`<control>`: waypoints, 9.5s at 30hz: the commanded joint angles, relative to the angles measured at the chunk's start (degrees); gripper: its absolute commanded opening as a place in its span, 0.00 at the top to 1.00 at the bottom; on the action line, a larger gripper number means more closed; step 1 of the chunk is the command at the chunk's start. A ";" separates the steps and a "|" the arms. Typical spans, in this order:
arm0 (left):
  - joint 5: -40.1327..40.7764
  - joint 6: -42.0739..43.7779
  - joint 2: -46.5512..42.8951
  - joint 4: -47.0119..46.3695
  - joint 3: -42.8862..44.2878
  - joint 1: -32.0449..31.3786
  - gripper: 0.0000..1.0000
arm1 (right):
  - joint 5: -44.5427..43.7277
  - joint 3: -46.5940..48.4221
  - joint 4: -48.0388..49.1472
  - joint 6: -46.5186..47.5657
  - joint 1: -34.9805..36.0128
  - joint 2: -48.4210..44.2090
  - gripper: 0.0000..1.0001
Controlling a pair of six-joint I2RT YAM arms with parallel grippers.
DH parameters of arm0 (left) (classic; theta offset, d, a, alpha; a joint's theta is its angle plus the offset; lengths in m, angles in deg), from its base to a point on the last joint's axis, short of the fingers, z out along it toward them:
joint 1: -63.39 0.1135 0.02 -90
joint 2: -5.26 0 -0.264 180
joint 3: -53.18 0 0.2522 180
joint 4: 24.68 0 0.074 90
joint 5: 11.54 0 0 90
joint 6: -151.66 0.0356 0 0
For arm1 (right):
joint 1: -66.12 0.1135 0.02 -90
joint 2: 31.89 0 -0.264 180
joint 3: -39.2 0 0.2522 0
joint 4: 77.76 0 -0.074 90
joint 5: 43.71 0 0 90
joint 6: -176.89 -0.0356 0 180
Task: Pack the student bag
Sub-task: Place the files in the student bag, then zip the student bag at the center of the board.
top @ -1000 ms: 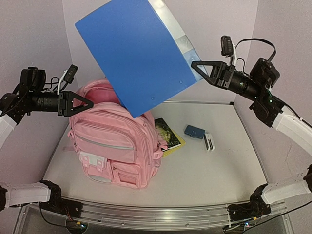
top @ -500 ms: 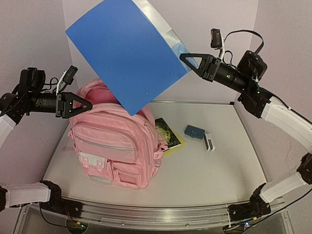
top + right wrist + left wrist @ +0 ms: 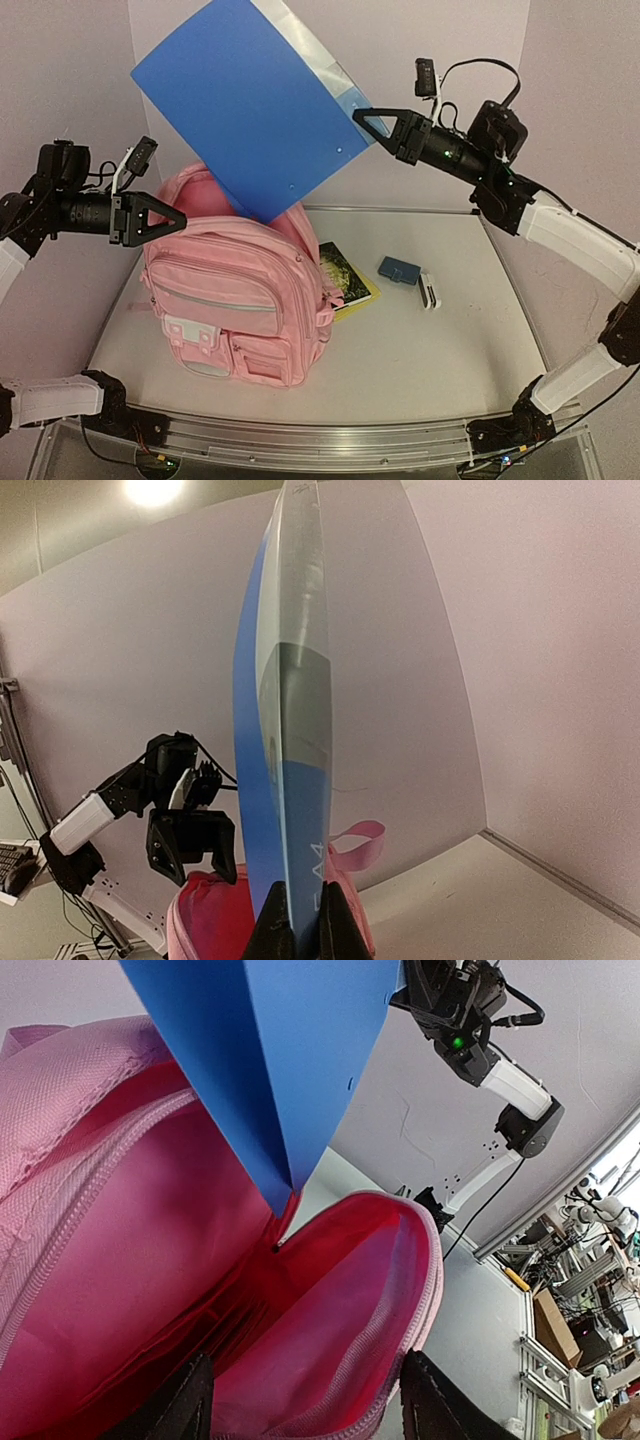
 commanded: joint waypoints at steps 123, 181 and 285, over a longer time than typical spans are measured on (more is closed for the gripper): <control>26.62 4.31 -2.96 2.18 10.63 -0.34 0.00 | -12.92 -13.93 8.88 4.72 20.05 4.26 0.35; 32.97 -8.05 -4.45 -4.33 7.65 -0.39 0.03 | -9.14 -5.70 9.73 -8.77 20.10 6.92 1.00; 35.07 -9.48 -8.53 -1.85 -6.04 -0.38 0.00 | -21.00 -40.17 0.20 -40.61 23.52 -7.39 0.99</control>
